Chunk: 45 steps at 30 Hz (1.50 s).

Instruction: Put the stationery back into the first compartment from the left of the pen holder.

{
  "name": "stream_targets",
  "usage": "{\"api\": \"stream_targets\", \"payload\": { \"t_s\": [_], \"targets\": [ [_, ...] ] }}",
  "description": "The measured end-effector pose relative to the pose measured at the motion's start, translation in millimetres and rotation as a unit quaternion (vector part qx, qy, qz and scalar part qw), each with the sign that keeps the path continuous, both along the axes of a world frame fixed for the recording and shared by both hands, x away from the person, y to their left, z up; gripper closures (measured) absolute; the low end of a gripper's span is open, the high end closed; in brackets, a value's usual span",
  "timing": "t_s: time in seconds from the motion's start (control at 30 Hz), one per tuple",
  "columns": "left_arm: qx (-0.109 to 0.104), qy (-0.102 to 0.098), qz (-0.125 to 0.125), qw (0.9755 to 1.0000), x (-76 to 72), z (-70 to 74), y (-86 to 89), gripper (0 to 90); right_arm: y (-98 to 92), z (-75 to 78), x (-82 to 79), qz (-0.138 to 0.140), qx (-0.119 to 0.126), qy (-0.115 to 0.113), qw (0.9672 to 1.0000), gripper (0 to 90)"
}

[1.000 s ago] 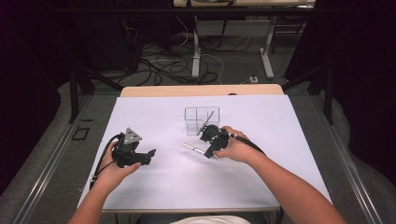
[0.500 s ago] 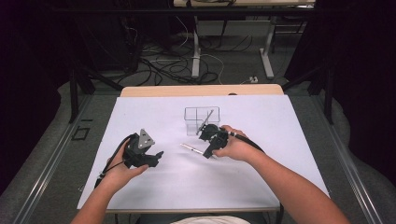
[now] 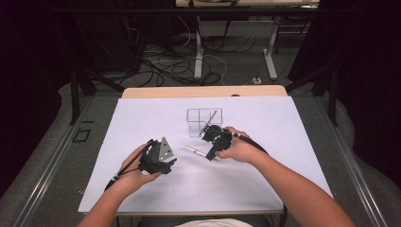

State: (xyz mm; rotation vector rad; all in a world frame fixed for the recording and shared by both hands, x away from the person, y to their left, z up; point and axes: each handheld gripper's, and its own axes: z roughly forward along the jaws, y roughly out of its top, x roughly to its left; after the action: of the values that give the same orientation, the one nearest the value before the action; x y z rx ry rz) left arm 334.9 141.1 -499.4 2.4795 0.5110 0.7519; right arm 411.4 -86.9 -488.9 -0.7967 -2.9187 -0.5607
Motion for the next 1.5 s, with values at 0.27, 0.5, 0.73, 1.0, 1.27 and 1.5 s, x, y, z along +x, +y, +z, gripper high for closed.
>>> {"api": "stream_targets", "payload": {
  "t_s": [0.27,0.5,0.73,1.0,1.27,1.5],
  "targets": [
    [0.048,-0.034,-0.035,0.9977,-7.5,-5.3,-15.0,34.8,1.0,-0.1,0.6,-0.011,0.0,0.004,0.9999,80.2],
    [0.069,-0.073,-0.077,0.992,-16.3,-8.5,-29.3,38.1,0.4,1.7,-1.2,-0.013,0.001,0.007,0.9999,80.2],
    [0.084,-0.097,-0.111,0.9855,-24.2,-13.7,-42.8,42.2,1.5,3.8,-3.3,-0.013,-0.001,0.012,0.9998,80.2],
    [0.107,-0.124,-0.147,0.9755,-31.3,-15.6,-47.4,49.2,6.4,8.0,-7.9,-0.004,-0.004,0.016,0.9999,80.3],
    [0.14,-0.156,-0.179,0.9613,-36.0,-18.4,-55.3,56.1,8.2,10.1,-10.6,-0.002,-0.011,0.027,0.9996,80.3],
    [0.155,-0.155,-0.193,0.9564,-36.1,-25.8,-60.9,60.0,9.2,8.2,-10.4,0.001,0.0,0.035,0.9994,80.3]
  ]
}}
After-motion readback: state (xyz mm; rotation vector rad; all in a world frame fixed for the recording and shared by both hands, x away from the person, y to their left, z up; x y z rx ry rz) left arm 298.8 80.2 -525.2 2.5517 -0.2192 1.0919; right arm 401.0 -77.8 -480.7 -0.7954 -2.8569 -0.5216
